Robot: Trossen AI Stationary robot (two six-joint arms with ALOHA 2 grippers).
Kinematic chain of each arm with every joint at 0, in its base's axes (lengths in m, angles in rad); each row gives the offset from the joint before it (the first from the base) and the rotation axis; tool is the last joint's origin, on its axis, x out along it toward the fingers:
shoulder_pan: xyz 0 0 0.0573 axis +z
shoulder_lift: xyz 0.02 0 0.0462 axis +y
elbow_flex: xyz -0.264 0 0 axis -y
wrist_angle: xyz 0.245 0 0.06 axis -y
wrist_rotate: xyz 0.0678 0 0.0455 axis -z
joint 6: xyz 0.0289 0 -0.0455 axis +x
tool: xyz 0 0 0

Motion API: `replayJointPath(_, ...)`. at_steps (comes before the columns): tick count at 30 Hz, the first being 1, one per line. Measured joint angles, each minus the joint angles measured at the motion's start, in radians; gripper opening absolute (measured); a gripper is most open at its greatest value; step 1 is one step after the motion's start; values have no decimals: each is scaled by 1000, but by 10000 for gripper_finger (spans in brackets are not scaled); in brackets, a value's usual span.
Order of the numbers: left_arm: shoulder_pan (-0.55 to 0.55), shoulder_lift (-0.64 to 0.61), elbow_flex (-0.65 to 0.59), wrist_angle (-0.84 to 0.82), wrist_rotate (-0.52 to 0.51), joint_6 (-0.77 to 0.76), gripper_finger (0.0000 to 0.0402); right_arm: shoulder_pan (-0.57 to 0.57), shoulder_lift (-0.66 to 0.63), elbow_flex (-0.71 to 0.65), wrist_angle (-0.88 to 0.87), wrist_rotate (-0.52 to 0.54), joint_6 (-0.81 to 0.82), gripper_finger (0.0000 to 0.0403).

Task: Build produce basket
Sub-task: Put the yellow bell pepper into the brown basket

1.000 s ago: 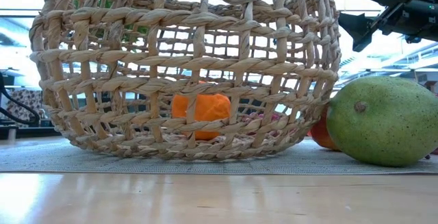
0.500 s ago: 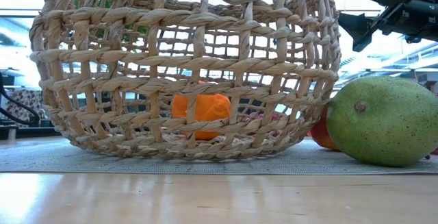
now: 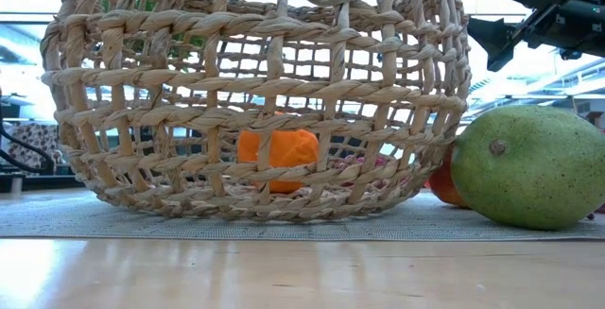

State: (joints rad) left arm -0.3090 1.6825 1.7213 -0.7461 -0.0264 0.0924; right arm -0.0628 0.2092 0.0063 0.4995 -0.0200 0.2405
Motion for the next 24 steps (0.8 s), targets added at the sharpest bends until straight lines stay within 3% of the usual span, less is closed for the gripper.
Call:
replayJointPath(11, 74, -8, -183, 164, 133, -74, 291, 0, 0, 0, 0, 0, 0, 308)
replayJointPath(24, 122, 3, -310, 104, 64, -195, 291, 0, 0, 0, 0, 0, 0, 308)
